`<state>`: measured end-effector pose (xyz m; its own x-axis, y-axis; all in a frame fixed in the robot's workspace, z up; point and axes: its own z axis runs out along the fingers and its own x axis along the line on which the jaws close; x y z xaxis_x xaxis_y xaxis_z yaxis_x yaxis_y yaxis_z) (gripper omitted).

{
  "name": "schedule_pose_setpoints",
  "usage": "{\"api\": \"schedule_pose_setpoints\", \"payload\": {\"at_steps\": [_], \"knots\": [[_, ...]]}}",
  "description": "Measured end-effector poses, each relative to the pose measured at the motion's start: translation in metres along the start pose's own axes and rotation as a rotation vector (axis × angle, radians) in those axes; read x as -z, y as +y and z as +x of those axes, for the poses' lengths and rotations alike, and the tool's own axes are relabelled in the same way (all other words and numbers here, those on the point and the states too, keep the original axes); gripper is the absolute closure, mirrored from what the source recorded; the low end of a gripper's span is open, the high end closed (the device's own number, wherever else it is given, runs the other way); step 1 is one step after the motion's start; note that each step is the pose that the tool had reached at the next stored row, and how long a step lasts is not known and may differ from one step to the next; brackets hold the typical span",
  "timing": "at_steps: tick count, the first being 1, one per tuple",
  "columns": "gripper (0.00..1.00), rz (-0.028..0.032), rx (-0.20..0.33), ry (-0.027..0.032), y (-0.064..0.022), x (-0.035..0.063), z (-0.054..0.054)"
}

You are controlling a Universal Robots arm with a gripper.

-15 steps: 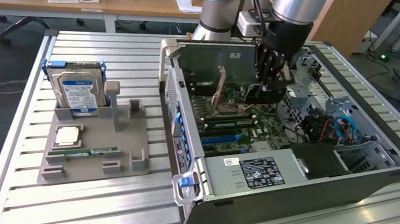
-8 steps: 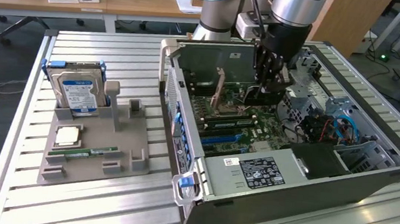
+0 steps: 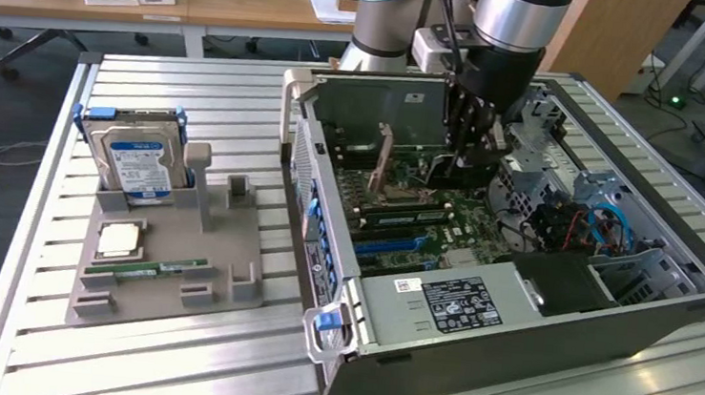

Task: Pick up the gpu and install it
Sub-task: 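Insert the gpu into the slot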

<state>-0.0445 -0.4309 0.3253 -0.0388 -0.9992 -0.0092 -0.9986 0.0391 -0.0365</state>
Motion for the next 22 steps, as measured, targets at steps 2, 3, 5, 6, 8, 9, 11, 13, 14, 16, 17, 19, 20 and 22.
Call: {"api": "schedule_pose_setpoints", "payload": {"at_steps": [2, 3, 5, 6, 8, 9, 11, 13, 14, 16, 17, 19, 20, 22], "knots": [[0.74, 0.0000, 0.000, 0.0000, 0.0005, -0.0015, 0.0000], [0.74, 0.0000, 0.000, -0.0001, 0.0008, -0.0022, 0.0001], [0.74, 0.0000, 0.000, 0.0000, 0.0012, -0.0036, 0.0001], [0.74, 0.0000, 0.000, 0.0000, 0.0014, -0.0043, 0.0001], [0.74, 0.0000, 0.000, 0.0000, 0.0019, -0.0057, 0.0002], [0.74, 0.0000, 0.000, -0.0001, 0.0022, -0.0065, 0.0002], [0.74, -0.0001, 0.000, 0.0001, 0.0025, -0.0074, 0.0002], [0.74, -0.0001, 0.000, 0.0003, 0.0028, -0.0074, 0.0002], [0.74, 0.0000, 0.000, 0.0000, 0.0030, -0.0075, 0.0005], [0.74, -0.0001, 0.000, 0.0000, 0.0031, -0.0075, 0.0021], [0.74, -0.0001, 0.000, 0.0001, 0.0032, -0.0074, 0.0030], [0.74, 0.0000, 0.000, 0.0000, 0.0033, -0.0075, 0.0050], [0.74, 0.0000, 0.001, -0.0001, 0.0033, -0.0075, 0.0059], [0.74, -0.0001, 0.001, -0.0001, 0.0035, -0.0075, 0.0079]]}}
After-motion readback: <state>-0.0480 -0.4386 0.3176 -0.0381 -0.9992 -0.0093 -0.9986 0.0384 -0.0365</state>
